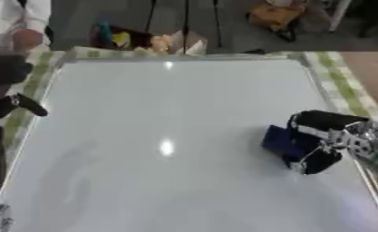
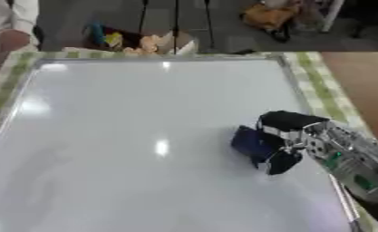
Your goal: Wipe the whiteboard clean with a brush.
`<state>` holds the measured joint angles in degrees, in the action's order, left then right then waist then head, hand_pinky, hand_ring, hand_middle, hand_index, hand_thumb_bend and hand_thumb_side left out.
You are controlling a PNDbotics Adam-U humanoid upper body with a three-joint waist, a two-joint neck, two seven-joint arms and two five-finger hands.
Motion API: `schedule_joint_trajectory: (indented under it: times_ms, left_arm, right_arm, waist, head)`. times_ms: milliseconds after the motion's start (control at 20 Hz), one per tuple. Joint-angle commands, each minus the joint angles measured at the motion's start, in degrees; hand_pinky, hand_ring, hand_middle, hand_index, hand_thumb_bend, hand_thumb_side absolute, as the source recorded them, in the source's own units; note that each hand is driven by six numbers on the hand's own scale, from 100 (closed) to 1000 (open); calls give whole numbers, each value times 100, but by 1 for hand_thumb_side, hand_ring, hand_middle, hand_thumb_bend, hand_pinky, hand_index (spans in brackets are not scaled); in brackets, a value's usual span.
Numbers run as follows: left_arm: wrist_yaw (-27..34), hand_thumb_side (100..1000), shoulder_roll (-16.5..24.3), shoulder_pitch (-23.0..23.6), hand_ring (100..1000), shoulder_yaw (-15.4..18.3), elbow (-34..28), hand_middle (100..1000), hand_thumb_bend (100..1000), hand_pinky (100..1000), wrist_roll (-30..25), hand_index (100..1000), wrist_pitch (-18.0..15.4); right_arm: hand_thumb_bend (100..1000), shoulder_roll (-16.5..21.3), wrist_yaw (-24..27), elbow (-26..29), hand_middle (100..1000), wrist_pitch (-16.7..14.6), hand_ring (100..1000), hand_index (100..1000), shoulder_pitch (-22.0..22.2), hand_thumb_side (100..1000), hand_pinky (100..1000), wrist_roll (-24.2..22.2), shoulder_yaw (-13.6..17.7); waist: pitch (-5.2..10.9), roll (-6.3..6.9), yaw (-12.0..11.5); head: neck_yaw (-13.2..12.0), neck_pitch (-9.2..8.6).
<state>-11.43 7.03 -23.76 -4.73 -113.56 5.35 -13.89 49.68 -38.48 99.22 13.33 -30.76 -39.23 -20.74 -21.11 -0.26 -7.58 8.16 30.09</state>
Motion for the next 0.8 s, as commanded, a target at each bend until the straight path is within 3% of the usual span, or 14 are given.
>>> schedule_joint_trajectory:
  times_ms: [50, 600, 800]
  left_arm:
    - [3, 969, 47, -74, 790, -32, -103, 742, 100, 424, -21, 691, -9]
    - [6, 970, 46, -70, 791, -34, -103, 743, 100, 424, -30, 691, -3]
    - [6, 968, 48, -80, 791, -38, -103, 743, 100, 424, -34, 691, -10]
  right_arm:
    - [100, 83, 101, 99, 271, -42, 468, 157, 17, 185, 400, -107, -127]
    - [100, 106, 281, 306, 264, -47, 460, 156, 6, 185, 390, -191, -141]
    - [100, 110, 230, 232, 270, 82, 466, 159, -17, 189, 392, -282, -126]
  waist:
    - [91, -6, -21]
    - [99, -23, -35]
    - [95, -24, -60]
  head:
    - [13, -33]
    - [9, -34]
    - [26, -39]
